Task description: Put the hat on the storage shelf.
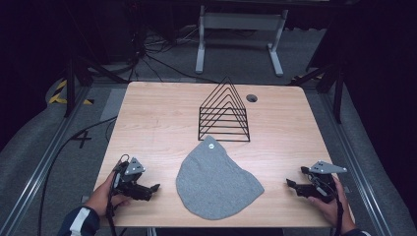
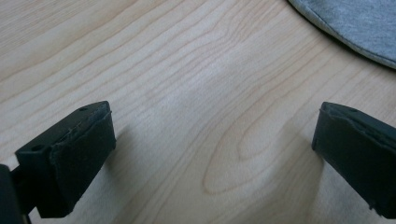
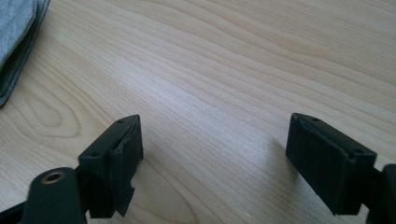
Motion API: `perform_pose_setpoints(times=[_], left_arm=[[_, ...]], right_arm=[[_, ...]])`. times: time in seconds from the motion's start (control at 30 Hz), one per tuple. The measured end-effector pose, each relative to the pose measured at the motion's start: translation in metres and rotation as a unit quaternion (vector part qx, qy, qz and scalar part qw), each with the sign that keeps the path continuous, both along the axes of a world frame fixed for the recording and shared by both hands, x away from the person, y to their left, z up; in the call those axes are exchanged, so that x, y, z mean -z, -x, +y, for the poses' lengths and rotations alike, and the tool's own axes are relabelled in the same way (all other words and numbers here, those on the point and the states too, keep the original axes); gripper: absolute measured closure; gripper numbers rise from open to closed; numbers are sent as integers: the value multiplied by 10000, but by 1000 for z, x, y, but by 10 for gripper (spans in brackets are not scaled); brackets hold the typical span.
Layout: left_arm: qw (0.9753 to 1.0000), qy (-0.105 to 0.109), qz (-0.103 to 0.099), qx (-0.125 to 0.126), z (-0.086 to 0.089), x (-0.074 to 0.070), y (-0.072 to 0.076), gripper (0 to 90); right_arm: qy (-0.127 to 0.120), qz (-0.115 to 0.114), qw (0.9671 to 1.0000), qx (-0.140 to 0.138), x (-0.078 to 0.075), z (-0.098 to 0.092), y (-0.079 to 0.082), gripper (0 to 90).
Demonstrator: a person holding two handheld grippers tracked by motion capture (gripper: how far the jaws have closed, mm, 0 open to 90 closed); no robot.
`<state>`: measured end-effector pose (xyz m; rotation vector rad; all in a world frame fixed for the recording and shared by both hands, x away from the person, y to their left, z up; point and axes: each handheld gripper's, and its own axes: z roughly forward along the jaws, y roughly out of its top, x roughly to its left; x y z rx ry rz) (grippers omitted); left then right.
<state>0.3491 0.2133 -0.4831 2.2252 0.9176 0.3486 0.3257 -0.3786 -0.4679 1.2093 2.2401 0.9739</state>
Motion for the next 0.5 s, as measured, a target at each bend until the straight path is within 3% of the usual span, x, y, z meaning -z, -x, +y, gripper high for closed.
perform_pose_setpoints(times=[0.3, 0.4, 0.47, 0.5], left_arm=[[9999, -7, 30, 116, -3, -1, -2, 5], [9997, -29, 42, 238, -4, -3, 0, 53], [9994, -32, 45, 356, -10, -8, 3, 185], [9988, -144, -99, 461, -16, -12, 4, 234]], right_arm=[[69, 58, 10000, -30, 0, 2, -3, 143], [83, 71, 9999, -31, -1, 3, -5, 144], [106, 105, 9998, -100, -2, 5, -7, 164], [137, 141, 9995, -236, -3, 5, -9, 193]])
